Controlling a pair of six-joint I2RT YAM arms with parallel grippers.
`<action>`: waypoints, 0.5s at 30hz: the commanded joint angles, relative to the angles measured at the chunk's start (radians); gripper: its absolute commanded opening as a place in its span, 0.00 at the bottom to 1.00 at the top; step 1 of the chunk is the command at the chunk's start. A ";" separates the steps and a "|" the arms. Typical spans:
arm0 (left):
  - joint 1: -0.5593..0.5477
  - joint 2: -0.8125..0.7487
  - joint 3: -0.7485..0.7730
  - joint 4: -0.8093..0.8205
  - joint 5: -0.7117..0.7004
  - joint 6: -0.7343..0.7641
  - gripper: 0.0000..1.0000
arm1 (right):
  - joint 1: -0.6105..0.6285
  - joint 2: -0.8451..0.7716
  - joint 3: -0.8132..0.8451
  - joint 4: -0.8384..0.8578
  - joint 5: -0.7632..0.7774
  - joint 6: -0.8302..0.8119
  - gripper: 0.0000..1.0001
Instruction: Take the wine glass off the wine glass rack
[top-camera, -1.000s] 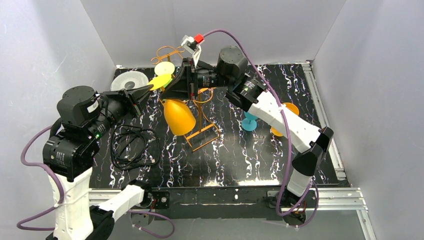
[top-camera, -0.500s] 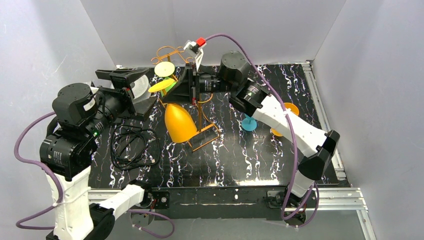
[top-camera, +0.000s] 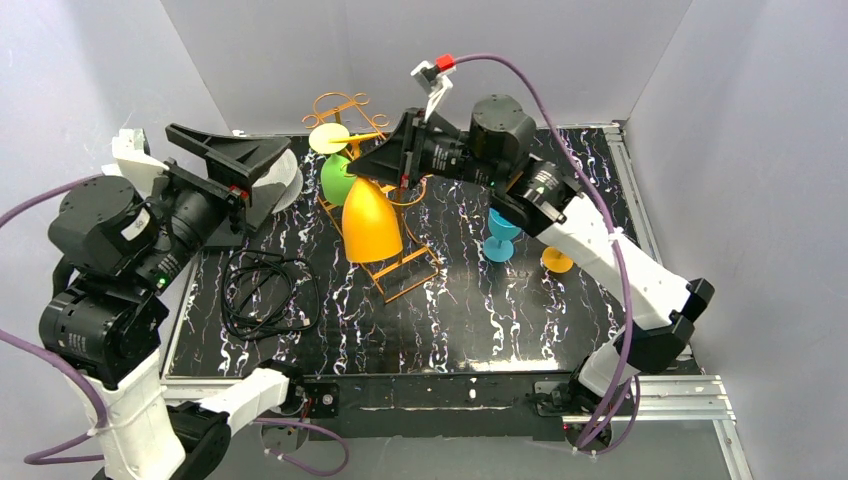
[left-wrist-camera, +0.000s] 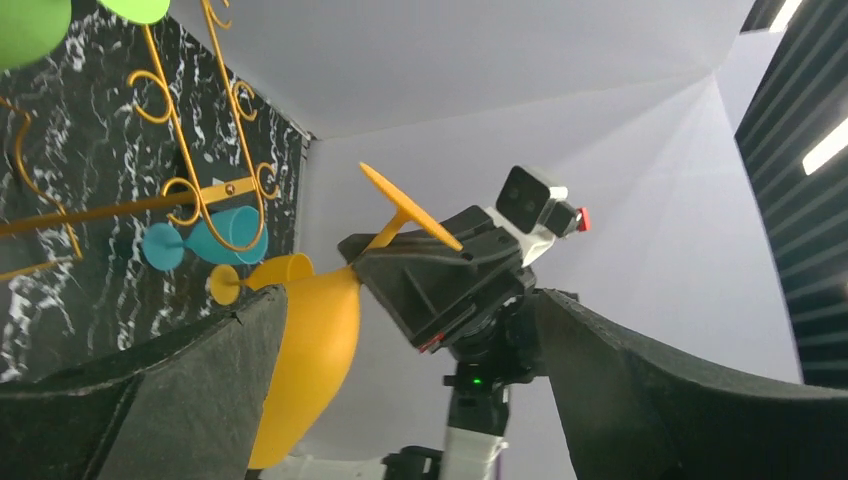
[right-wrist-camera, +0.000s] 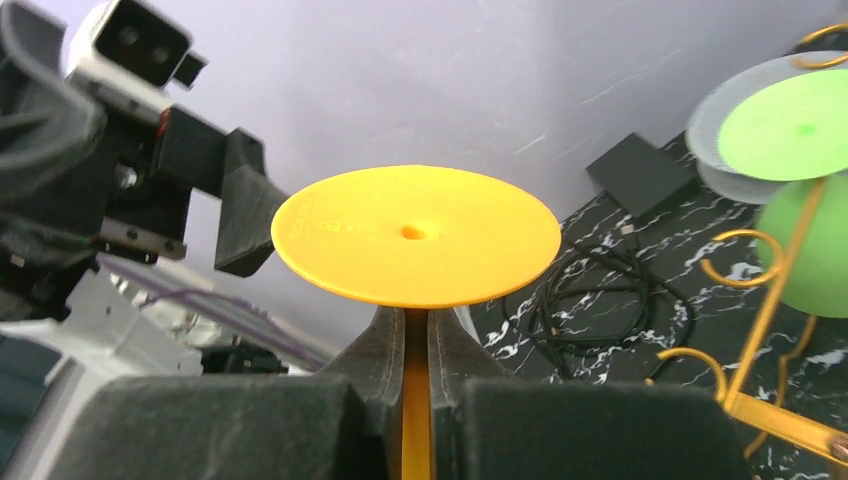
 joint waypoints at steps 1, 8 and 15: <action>0.003 0.029 0.064 0.021 0.064 0.260 0.94 | -0.026 -0.072 0.111 -0.128 0.188 0.046 0.01; 0.004 0.096 0.122 0.032 0.183 0.463 0.91 | -0.096 -0.169 0.102 -0.257 0.365 0.176 0.01; 0.004 0.150 0.123 0.046 0.277 0.567 0.89 | -0.186 -0.331 -0.065 -0.304 0.527 0.281 0.01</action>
